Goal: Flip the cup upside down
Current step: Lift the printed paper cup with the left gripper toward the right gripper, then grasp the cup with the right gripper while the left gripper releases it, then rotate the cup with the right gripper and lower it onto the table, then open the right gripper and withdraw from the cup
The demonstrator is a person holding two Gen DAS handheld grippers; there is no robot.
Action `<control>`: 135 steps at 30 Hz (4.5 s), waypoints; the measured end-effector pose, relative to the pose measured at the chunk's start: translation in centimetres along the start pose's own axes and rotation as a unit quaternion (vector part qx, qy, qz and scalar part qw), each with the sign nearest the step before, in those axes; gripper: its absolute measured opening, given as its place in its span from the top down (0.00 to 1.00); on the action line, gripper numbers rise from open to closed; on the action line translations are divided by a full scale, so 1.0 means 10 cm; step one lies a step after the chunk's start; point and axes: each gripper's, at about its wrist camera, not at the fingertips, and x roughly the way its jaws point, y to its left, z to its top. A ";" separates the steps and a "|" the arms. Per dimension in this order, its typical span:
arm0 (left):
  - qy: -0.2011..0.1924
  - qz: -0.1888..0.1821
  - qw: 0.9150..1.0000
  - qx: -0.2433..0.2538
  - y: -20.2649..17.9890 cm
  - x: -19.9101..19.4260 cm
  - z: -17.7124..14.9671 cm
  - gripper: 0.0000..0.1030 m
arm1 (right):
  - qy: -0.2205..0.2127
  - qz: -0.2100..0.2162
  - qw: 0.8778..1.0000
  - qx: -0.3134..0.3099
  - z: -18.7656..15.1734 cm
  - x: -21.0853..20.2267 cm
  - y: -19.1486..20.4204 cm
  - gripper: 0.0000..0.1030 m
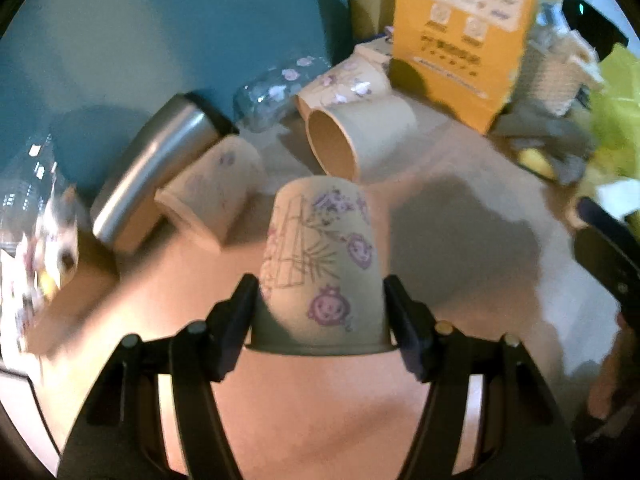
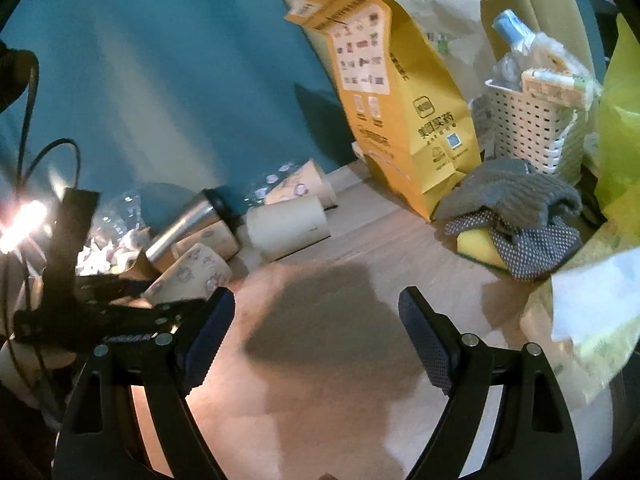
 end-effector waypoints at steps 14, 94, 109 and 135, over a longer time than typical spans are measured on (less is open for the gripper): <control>-0.014 -0.099 0.979 -0.177 -0.13 -0.86 -1.55 0.37 | 0.055 0.031 0.996 -0.057 -0.77 -0.65 0.49 0.16; -0.125 -0.091 0.951 -0.268 0.44 -1.33 -3.26 0.16 | -0.155 -0.038 0.931 -0.329 -2.30 -1.30 1.47 0.40; -0.188 -0.019 0.956 -0.226 0.15 -1.69 -3.27 0.15 | -0.101 -0.016 0.960 -0.260 -2.21 -1.53 1.36 0.19; -0.307 0.047 0.935 -0.172 -0.31 -2.61 -3.49 0.07 | -0.079 -0.007 0.977 -0.199 -2.05 -2.32 1.45 0.19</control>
